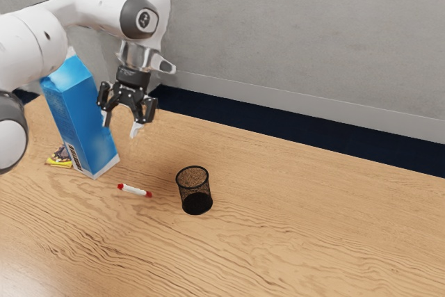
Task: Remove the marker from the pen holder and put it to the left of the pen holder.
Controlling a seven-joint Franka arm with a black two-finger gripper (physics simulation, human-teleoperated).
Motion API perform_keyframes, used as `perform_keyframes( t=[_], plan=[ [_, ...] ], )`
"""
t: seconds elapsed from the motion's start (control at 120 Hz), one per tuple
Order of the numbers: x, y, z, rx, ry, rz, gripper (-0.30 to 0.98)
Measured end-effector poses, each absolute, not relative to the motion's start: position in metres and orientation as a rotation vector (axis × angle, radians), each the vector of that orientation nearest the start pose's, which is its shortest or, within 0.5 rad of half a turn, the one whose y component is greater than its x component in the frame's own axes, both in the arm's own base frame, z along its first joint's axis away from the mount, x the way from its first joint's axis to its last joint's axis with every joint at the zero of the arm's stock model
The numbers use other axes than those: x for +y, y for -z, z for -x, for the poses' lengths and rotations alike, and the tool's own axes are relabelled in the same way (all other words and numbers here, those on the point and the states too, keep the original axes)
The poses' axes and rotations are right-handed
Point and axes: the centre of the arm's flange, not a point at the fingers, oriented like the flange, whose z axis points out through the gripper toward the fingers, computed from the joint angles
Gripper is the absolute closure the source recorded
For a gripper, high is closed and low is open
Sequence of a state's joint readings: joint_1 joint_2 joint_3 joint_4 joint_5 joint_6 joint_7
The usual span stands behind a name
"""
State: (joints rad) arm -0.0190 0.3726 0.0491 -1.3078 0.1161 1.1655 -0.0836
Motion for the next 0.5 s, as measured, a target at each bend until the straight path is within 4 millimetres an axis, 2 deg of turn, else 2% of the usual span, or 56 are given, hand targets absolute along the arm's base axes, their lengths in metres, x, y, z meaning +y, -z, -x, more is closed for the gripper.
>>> perform_keyframes(
  t=[0.05,0.117,0.2,0.258,0.342,0.5],
  plan=[
    [0.024,-0.537,-0.581,-0.186,-0.639,2.937,0.1],
    [0.015,-0.56,-0.56,-0.163,-0.491,2.982,0.07],
    [-0.009,-0.583,-0.557,-0.106,-0.328,3.015,0.05],
    [-0.018,-0.602,-0.563,-0.089,-0.229,3.031,0.04],
    [-0.018,-0.612,-0.566,-0.1,-0.167,3.042,0.03],
    [-0.01,-0.617,-0.57,-0.137,-0.123,3.054,0.01]
  ],
)
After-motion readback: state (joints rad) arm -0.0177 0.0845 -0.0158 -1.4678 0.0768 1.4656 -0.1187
